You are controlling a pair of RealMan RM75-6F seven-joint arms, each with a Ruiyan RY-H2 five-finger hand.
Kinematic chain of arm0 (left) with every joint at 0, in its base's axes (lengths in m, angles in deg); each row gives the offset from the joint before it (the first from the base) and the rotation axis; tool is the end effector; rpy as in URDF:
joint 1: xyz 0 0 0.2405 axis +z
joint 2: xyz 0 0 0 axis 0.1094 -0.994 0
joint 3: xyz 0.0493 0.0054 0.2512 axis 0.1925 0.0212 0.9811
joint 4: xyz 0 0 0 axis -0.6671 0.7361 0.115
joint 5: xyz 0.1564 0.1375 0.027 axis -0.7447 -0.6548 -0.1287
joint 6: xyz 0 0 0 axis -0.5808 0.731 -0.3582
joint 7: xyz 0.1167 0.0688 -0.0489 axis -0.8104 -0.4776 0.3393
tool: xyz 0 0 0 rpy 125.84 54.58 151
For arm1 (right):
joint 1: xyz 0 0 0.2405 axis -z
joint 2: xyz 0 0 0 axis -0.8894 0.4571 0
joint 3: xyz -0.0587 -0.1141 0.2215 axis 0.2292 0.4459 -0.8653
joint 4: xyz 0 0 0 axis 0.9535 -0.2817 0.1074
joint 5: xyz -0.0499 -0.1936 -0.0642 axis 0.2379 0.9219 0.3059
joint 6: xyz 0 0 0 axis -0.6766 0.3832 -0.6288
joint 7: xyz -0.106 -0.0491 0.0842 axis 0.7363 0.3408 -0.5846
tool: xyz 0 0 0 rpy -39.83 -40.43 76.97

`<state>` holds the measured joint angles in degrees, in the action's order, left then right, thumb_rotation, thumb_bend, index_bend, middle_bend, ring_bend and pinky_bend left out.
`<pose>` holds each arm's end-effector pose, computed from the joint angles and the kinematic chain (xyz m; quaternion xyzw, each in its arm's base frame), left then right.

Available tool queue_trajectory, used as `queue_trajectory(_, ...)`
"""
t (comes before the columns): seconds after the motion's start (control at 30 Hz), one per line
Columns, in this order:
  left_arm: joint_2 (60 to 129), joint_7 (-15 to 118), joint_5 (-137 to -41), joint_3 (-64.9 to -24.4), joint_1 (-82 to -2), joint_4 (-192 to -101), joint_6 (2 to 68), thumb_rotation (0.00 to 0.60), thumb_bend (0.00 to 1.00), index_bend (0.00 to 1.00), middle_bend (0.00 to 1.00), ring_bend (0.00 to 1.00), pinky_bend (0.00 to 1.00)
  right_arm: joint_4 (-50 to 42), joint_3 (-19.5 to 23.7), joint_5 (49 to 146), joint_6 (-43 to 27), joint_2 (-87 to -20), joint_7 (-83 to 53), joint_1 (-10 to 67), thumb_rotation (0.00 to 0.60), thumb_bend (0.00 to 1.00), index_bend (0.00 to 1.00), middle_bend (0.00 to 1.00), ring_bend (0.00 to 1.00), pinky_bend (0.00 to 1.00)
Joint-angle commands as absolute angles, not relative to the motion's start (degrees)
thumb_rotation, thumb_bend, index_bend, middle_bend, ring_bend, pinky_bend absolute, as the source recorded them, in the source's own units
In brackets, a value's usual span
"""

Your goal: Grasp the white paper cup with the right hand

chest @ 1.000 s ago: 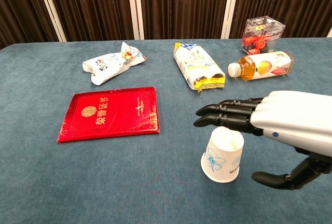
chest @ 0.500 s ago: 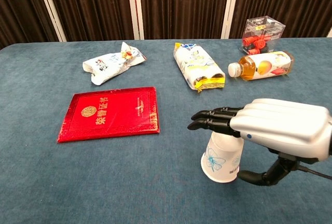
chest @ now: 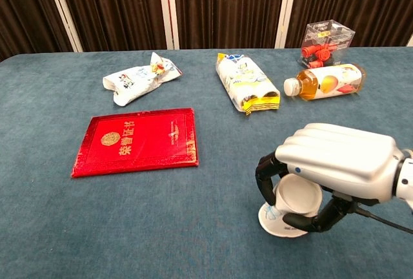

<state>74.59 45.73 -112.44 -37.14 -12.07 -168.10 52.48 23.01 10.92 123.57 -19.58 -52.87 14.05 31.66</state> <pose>-0.3108 0.1770 0.1478 -0.6273 -0.3877 -0.3350 0.5865 -0.1371 -0.2246 -0.0225 0.8524 -0.2621 0.3489 0.2880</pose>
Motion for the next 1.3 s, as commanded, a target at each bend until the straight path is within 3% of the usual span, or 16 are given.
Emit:
queue_trajectory(0.03,74.6,45.8,-112.4,-37.1,-12.1,-168.1,52.4,0.600,0.00,0.00,0.00,0.00,0.02,23.4,10.7,123.5,-19.0,-52.5,14.3,31.5,0.600,0.39,0.57,0.43,0.47,0.54)
queue_trajectory(0.53,74.6,45.4,-112.4,-37.0,-12.1,-168.3,52.3,0.600,0.00,0.00,0.00,0.00,0.02,24.0,7.5,118.3,-16.5,-47.4,19.6,30.5,0.600,0.39,0.57,0.43,0.47,0.54)
queue_trajectory(1.3,74.5,45.2,-112.4,-36.8,-12.1,-168.6,52.2,0.600,0.00,0.00,0.00,0.00,0.02,17.0,7.0,111.2,-14.8,-49.8,19.1,30.3,0.600,0.39,0.57,0.42,0.47,0.53)
